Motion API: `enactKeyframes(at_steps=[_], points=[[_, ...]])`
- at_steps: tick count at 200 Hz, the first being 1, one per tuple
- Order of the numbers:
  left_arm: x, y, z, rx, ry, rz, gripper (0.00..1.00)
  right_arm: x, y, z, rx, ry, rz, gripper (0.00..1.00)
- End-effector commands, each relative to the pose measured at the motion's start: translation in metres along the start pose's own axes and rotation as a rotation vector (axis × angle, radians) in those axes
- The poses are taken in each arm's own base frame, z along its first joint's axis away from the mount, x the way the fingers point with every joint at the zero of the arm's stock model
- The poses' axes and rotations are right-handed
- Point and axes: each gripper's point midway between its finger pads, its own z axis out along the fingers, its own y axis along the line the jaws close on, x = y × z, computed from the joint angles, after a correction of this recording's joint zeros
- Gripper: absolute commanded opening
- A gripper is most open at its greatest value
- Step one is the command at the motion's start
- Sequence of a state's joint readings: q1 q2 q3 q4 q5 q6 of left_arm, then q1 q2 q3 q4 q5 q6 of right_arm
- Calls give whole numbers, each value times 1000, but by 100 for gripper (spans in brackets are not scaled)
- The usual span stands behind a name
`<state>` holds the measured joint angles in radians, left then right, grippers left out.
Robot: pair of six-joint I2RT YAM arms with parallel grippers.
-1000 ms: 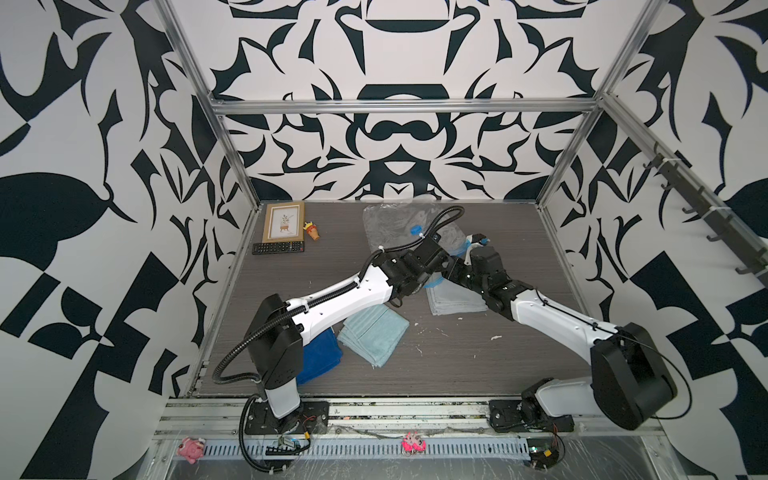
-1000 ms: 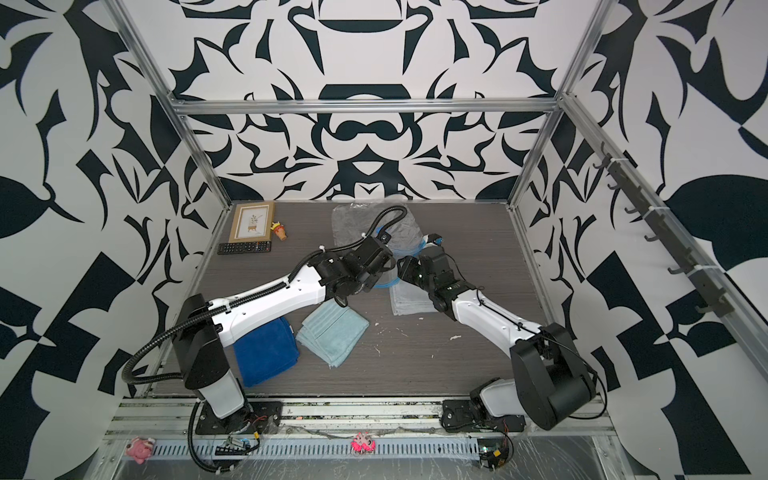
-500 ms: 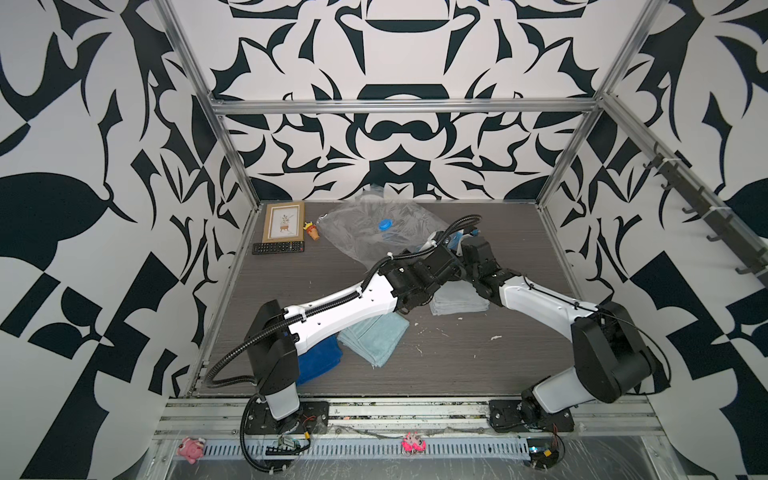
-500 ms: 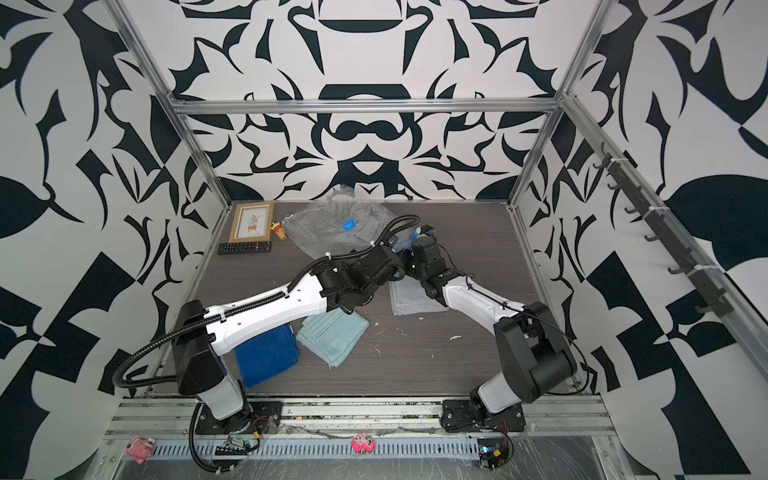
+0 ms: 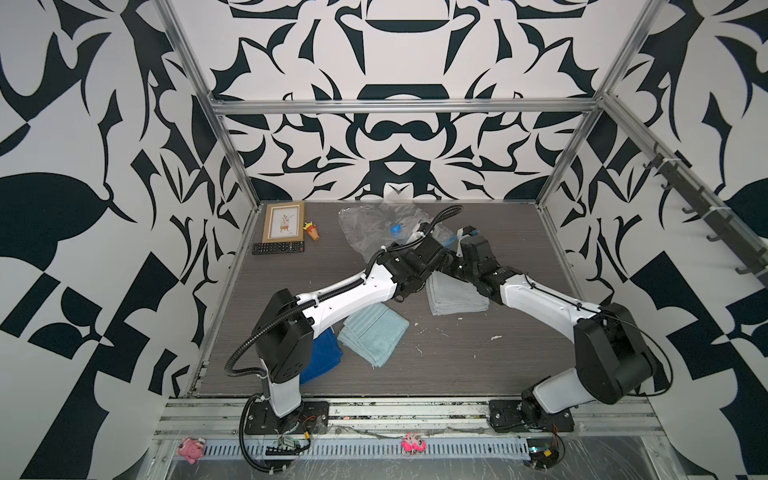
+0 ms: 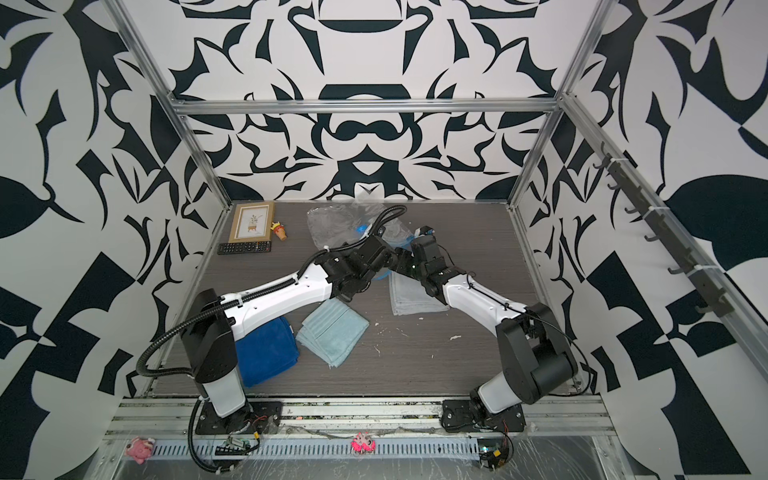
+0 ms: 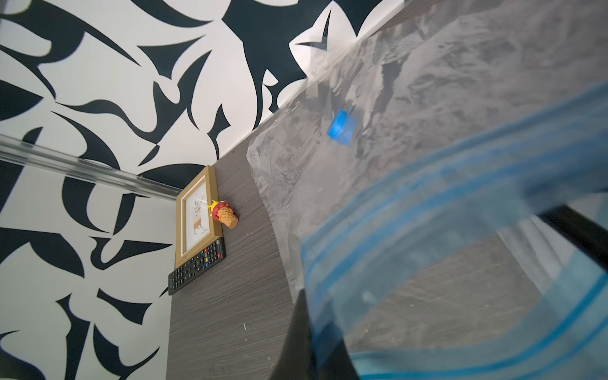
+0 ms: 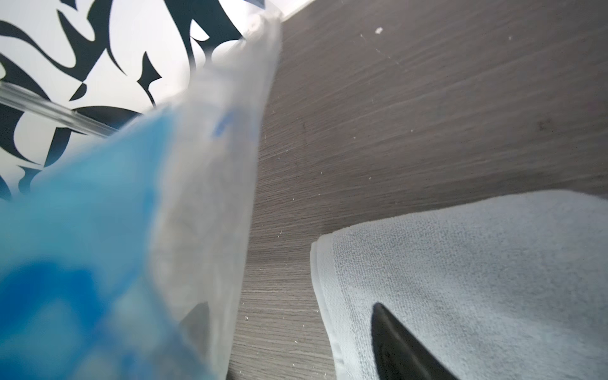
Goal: Place the folded towel into the vacuum bag
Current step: Adjust the vacuum bag at the center of the board.
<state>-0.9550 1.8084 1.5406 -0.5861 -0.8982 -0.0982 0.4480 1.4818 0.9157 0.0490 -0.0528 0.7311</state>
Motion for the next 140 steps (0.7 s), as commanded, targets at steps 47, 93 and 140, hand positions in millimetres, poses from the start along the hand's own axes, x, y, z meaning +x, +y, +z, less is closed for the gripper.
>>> enactKeyframes(at_steps=[47, 93, 140], points=[[2, -18, -10, 139, 48, -65, 0, -27, 10, 6, -20, -71, -6, 76], [3, -23, -17, 201, 71, -91, 0, -33, 11, 11, -26, -104, 0, 42], [14, -18, -18, 182, 90, -68, 0, -40, 22, 7, -53, -110, -11, 0]])
